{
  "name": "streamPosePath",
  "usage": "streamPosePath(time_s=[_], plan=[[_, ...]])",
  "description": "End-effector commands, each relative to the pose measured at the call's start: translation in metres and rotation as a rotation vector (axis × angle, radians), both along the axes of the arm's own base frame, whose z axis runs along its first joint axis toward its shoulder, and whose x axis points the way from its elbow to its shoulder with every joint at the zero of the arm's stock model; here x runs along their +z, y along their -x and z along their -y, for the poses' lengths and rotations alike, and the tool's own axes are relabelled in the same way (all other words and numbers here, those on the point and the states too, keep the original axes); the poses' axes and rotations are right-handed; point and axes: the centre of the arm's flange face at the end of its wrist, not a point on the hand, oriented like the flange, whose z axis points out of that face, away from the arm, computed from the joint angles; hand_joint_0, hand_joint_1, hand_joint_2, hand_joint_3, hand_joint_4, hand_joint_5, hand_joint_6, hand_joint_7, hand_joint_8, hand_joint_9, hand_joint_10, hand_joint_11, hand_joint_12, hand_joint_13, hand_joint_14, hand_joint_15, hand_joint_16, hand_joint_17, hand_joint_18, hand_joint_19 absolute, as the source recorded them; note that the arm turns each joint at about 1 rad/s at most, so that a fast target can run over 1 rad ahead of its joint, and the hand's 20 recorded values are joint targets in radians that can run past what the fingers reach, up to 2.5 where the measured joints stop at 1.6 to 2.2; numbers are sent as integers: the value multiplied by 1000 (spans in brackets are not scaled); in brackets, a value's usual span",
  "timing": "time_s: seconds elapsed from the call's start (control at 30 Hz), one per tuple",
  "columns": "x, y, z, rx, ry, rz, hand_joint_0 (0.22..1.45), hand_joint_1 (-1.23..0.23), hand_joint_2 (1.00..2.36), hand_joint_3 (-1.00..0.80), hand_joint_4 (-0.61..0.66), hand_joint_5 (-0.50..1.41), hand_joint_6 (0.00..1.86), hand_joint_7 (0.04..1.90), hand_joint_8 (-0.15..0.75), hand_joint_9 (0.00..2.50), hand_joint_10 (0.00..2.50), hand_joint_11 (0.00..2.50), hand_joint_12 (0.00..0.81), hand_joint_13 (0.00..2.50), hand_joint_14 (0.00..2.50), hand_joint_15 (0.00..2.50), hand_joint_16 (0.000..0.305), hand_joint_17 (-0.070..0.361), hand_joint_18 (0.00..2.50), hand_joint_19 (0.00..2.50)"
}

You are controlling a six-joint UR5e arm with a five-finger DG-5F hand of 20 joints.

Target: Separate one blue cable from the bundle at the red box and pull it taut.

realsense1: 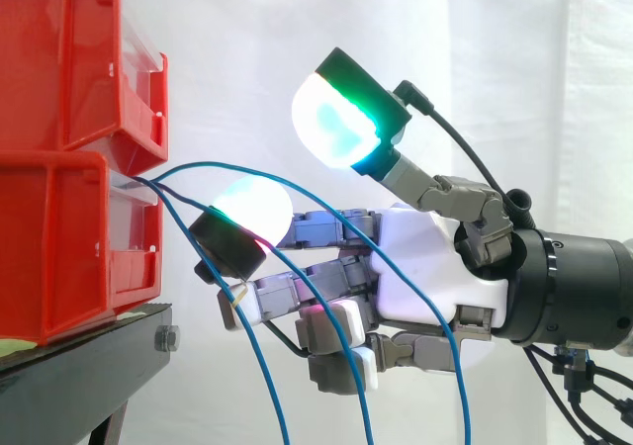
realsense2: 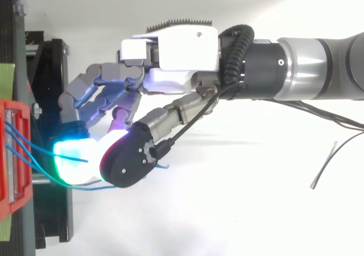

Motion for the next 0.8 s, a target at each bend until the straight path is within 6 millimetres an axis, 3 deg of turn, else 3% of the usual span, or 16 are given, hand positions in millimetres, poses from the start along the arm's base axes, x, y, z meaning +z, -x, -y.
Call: streamPosePath(time_s=[0.0, 0.2, 0.43, 0.77], plan=[[0, 0, 0, -1, -3, -1, 537, -578, 1000, -500, 240, -246, 898, 952, 361, 556, 22, 895, 386, 1153, 20, 662, 48, 109, 1023, 858], [-1, 0, -1, 1, -6, -6, 538, -578, 1000, -500, 237, -246, 898, 938, 360, 552, 23, 884, 392, 1145, 21, 670, 49, 110, 1012, 862], [-1, 0, 0, 0, -6, -6, 540, -576, 1000, -500, 230, -246, 898, 947, 352, 538, 24, 890, 390, 1193, 27, 955, 50, 114, 992, 901], [0, 0, 0, 0, -6, -4, 545, -581, 1000, -500, 230, -246, 898, 945, 351, 535, 23, 897, 385, 1142, 26, 967, 51, 114, 982, 893]])
